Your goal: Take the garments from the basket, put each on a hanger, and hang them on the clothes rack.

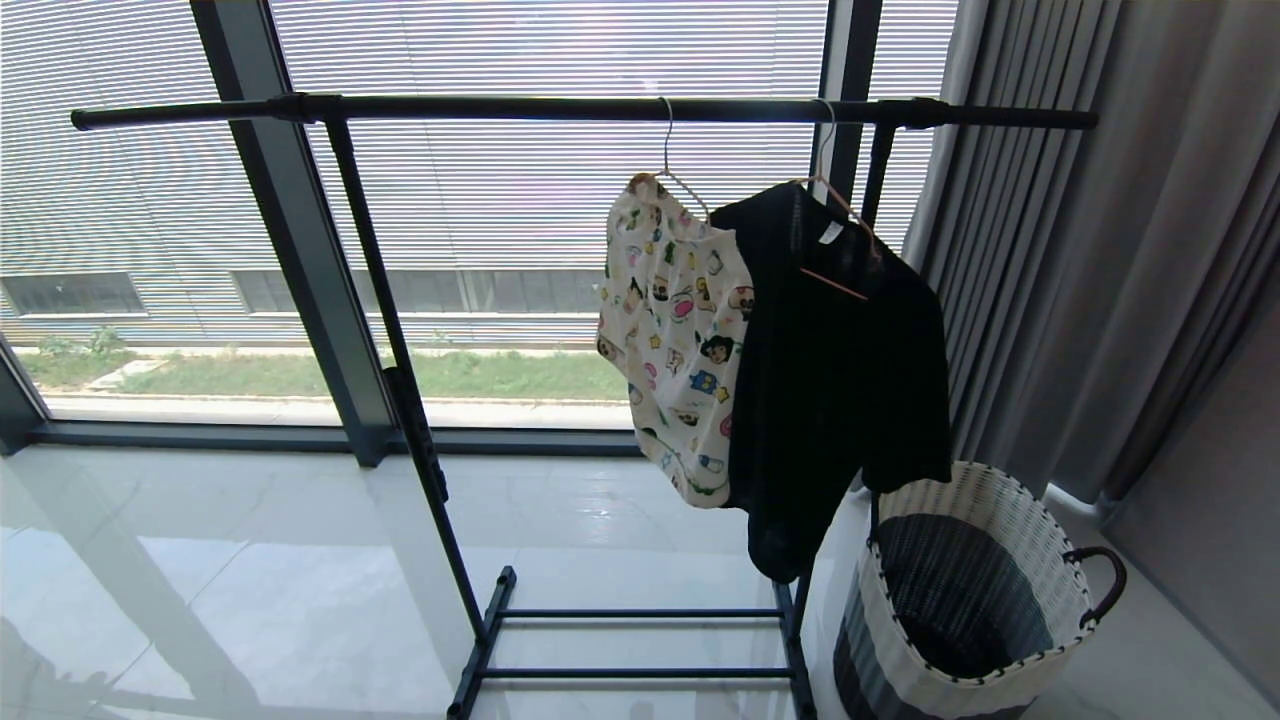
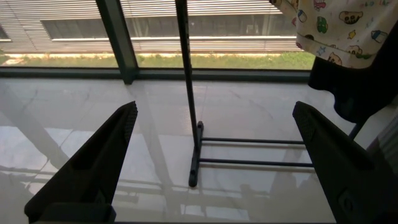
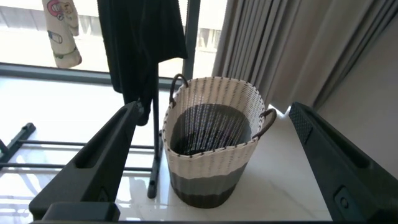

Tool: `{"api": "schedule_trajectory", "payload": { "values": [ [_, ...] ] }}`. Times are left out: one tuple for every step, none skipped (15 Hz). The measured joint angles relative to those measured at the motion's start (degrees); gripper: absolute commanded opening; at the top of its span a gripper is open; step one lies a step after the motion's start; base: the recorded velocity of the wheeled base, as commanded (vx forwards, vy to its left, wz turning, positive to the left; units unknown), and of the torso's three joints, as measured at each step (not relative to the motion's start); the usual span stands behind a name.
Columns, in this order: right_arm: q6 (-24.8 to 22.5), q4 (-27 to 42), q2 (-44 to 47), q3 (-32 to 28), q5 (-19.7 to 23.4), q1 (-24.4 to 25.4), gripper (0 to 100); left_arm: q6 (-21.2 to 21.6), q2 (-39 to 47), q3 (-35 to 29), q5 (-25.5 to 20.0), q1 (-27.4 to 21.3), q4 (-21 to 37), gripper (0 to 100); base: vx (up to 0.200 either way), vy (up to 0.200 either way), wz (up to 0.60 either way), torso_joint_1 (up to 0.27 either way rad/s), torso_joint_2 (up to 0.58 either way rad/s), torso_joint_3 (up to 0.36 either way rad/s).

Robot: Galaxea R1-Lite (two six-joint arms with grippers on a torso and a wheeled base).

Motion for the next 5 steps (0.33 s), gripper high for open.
{"api": "schedule_trajectory", "payload": {
  "values": [
    [0.0, 0.0, 0.0, 0.0, 0.0, 0.0, 100, 0.0, 0.0, 0.0, 0.0, 0.0, 0.0, 100, 0.0, 0.0, 0.0, 0.0, 0.0, 0.0],
    [0.0, 0.0, 0.0, 0.0, 0.0, 0.0, 100, 0.0, 0.0, 0.0, 0.0, 0.0, 0.0, 100, 0.0, 0.0, 0.0, 0.0, 0.0, 0.0],
    [0.0, 0.0, 0.0, 0.0, 0.0, 0.0, 100, 0.0, 0.0, 0.0, 0.0, 0.0, 0.0, 100, 0.0, 0.0, 0.0, 0.0, 0.0, 0.0],
    [0.0, 0.0, 0.0, 0.0, 0.0, 0.0, 100, 0.0, 0.0, 0.0, 0.0, 0.0, 0.0, 100, 0.0, 0.0, 0.0, 0.0, 0.0, 0.0],
    [0.0, 0.0, 0.0, 0.0, 0.0, 0.0, 100, 0.0, 0.0, 0.0, 0.0, 0.0, 0.0, 100, 0.0, 0.0, 0.0, 0.0, 0.0, 0.0]
  ]
}}
